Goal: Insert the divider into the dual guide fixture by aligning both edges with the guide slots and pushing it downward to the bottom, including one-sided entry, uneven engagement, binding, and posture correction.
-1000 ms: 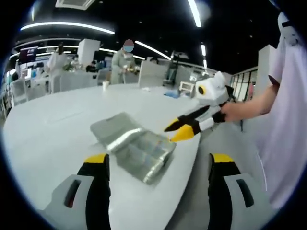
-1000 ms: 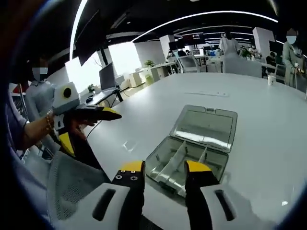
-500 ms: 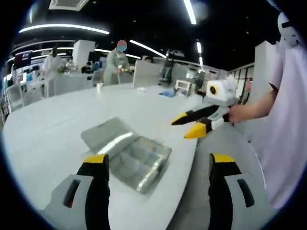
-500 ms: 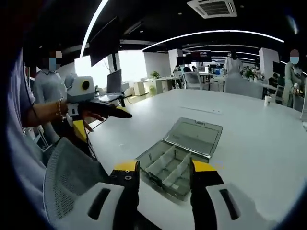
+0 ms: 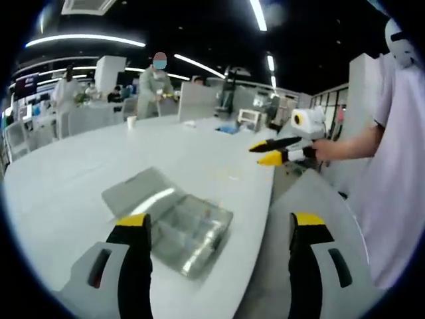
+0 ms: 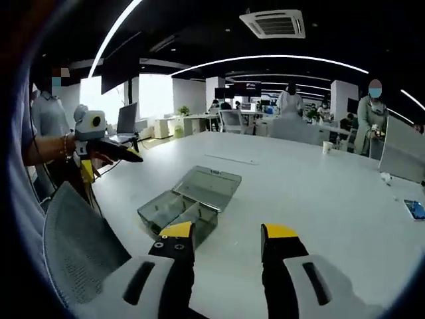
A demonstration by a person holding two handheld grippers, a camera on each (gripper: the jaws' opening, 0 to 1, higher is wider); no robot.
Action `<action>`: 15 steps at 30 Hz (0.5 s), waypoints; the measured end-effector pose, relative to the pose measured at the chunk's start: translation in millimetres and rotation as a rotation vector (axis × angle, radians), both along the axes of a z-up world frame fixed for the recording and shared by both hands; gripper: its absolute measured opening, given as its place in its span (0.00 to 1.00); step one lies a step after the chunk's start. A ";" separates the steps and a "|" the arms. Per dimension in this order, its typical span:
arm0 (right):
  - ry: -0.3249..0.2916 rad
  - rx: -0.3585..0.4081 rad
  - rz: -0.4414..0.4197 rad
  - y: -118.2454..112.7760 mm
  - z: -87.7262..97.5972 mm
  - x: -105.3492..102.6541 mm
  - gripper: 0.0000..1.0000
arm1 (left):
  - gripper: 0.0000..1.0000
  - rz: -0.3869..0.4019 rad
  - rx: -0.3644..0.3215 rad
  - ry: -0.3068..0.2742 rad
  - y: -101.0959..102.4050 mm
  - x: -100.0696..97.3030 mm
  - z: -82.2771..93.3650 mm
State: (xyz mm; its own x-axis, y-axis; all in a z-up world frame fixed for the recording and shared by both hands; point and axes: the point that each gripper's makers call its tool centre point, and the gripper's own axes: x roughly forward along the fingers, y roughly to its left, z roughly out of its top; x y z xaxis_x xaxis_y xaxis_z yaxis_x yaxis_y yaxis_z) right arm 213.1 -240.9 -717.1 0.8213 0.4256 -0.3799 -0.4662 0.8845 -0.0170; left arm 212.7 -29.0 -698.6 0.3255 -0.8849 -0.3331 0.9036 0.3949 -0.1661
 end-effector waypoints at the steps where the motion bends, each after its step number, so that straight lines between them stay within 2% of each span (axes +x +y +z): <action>1: 0.001 0.000 -0.009 -5.6 -0.7 0.1 0.35 | 0.84 0.000 0.001 -0.001 -0.6 0.1 0.2; 5: 0.033 0.000 -0.069 -24.3 -9.7 -0.9 0.36 | 0.83 0.001 0.009 0.001 -1.4 0.5 -0.1; 10: 0.115 0.006 -0.183 -57.6 -33.3 1.9 0.38 | 0.83 0.005 0.016 0.004 -1.5 1.7 0.2; 13: 0.179 -0.056 -0.222 -78.6 -51.5 4.7 0.36 | 0.83 0.013 0.026 0.006 -0.8 3.4 -0.6; 15: 0.177 -0.059 -0.234 -85.4 -54.6 9.5 0.36 | 0.83 0.018 0.026 0.006 -1.2 3.9 -0.2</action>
State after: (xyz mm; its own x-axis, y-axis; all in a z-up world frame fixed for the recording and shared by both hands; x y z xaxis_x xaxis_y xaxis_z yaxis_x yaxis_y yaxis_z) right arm 222.6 -326.3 -771.7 0.8134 0.2055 -0.5443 -0.2498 0.9683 -0.0077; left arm 216.6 -30.3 -698.8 0.3392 -0.8699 -0.3581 0.8952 0.4154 -0.1614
